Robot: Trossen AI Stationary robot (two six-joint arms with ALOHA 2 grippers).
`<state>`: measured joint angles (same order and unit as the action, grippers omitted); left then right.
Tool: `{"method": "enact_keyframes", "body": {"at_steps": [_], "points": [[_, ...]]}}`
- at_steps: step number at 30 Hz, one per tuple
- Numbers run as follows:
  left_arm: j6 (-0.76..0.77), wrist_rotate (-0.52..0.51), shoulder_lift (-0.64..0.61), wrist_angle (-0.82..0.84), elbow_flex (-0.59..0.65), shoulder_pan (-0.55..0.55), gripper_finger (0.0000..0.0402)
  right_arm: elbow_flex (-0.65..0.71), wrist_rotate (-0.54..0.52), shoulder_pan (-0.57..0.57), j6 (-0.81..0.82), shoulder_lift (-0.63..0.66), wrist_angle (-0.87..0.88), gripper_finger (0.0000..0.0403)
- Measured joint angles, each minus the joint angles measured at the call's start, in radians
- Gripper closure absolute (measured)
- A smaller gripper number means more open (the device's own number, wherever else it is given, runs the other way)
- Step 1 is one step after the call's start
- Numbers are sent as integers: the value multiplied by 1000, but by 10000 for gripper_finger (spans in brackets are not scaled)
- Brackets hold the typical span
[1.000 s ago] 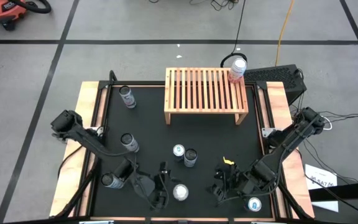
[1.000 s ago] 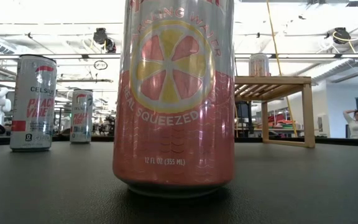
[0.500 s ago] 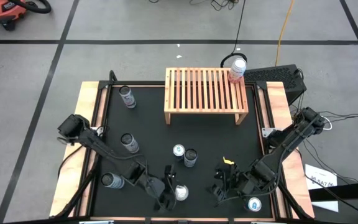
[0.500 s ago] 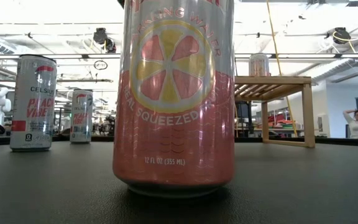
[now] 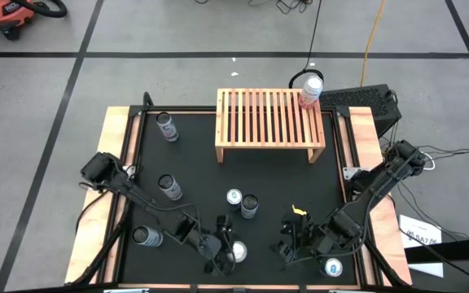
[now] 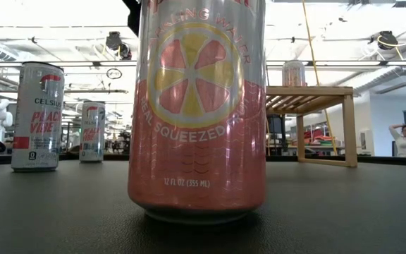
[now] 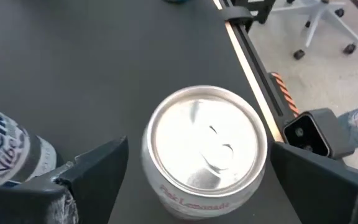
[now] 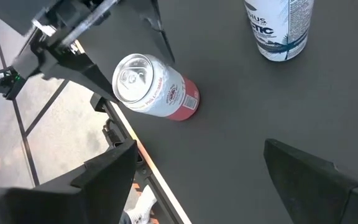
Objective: Place canned beverage on shelf
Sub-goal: Put the pink soda can on the shelf
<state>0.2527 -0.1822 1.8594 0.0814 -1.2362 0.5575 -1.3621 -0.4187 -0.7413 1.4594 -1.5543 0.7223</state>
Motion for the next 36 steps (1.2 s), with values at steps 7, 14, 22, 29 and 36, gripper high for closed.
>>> {"method": "enact_keyframes", "body": {"at_steps": [7,14,22,29,36], "points": [[29,-5,20,1,0,-13,31,0,-1,3,14,0,0,67],[27,16,59,-19,-2,-25,90,0,-3,17,-6,0,-21,67],[27,7,88,-73,-5,-26,105,0,-8,20,-36,0,-51,67],[-4,-14,86,-86,-2,-26,86,0,-56,20,-115,0,-54,67],[-51,-32,85,-55,2,-32,10,0,-55,20,-174,0,-61,67]]}}
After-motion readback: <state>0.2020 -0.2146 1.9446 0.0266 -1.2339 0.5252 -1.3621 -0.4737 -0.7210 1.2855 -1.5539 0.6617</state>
